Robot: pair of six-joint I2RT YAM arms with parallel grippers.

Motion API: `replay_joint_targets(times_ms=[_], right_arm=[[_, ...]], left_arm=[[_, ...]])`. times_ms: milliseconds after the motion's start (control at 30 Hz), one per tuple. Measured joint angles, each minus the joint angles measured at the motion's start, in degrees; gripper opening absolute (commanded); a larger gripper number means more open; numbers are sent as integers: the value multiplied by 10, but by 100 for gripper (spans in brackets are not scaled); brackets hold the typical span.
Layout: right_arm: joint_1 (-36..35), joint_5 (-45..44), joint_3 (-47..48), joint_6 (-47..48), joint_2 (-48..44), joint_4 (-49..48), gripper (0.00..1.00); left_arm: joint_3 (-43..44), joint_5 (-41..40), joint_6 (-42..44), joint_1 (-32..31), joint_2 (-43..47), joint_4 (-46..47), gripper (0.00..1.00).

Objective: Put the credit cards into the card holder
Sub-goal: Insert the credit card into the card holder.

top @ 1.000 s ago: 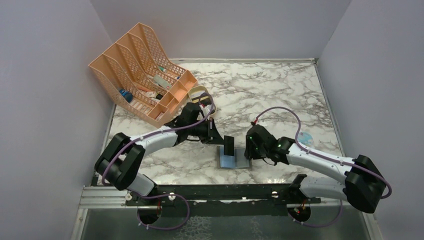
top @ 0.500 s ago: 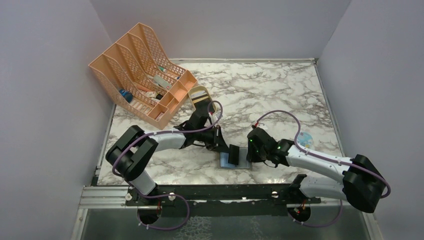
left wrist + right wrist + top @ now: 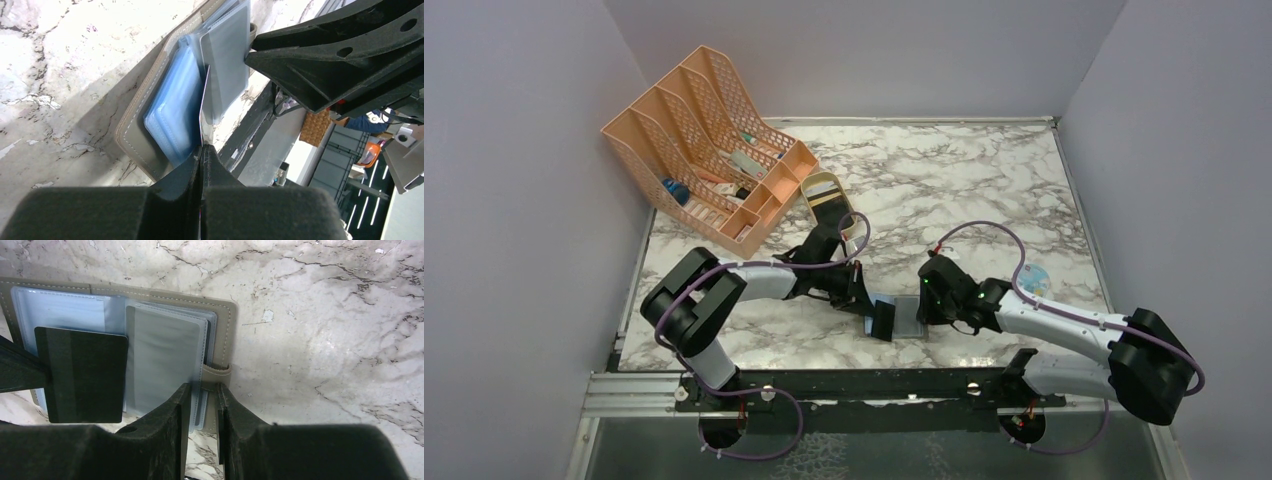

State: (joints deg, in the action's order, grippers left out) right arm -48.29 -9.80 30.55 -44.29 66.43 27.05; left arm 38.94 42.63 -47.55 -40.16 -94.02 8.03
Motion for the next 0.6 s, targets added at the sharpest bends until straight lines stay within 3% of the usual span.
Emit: replay_joint_targets(times_ms=[600], right_arm=[[0,15,-11,-5,0,-18,25]], left_arm=[[4,-12,-3,-2,-43,4,0]])
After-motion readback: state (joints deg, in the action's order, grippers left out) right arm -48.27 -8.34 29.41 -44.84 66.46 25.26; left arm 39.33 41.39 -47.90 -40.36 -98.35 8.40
